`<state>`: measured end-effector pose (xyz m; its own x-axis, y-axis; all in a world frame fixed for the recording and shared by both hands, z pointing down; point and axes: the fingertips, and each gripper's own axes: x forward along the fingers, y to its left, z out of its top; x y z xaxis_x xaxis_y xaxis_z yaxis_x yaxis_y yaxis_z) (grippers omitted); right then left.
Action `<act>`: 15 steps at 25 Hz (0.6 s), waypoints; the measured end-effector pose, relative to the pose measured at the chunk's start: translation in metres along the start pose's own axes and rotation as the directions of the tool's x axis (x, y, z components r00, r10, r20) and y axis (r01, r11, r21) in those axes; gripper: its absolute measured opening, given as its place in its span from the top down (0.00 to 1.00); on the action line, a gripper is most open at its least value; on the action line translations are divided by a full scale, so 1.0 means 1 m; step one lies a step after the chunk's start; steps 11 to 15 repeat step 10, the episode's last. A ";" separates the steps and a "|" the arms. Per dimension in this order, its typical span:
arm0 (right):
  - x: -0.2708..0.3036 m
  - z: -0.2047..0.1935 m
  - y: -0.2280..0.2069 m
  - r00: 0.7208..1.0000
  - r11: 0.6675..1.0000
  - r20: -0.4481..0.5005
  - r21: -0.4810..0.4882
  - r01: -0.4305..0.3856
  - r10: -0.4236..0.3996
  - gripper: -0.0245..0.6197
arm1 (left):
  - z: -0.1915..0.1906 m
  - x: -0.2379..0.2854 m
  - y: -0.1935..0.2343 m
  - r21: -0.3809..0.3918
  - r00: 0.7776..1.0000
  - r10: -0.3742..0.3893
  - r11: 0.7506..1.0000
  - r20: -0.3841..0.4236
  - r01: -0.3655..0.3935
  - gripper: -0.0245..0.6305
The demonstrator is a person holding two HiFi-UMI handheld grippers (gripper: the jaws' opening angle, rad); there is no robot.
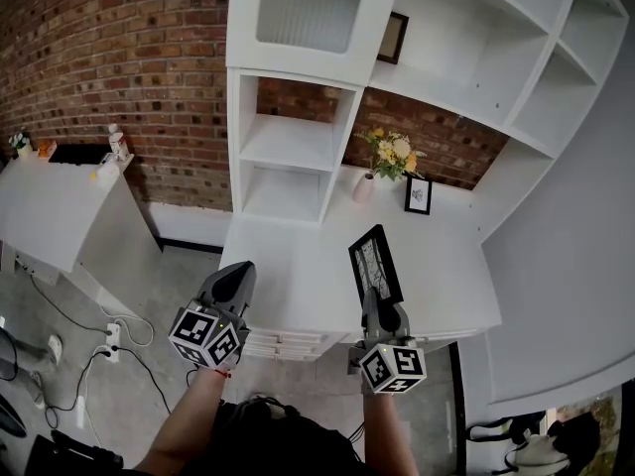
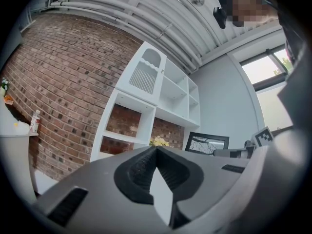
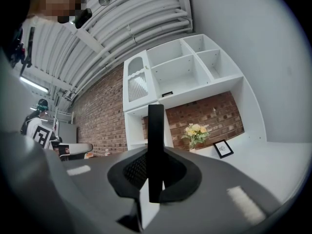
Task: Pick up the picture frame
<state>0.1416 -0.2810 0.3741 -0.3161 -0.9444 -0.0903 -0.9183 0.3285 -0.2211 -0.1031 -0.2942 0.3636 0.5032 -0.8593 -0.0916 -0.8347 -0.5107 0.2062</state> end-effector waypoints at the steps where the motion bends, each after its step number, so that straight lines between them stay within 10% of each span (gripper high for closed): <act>1: 0.001 0.000 0.000 1.000 1.000 0.001 -0.002 -0.001 0.001 0.92 | 0.001 0.001 0.000 0.001 1.000 0.000 1.000 0.001 0.000 0.96; 15: 0.005 0.003 0.002 1.000 1.000 0.004 -0.016 -0.013 0.013 0.92 | 0.005 0.005 0.000 0.008 1.000 -0.005 1.000 0.014 0.005 0.96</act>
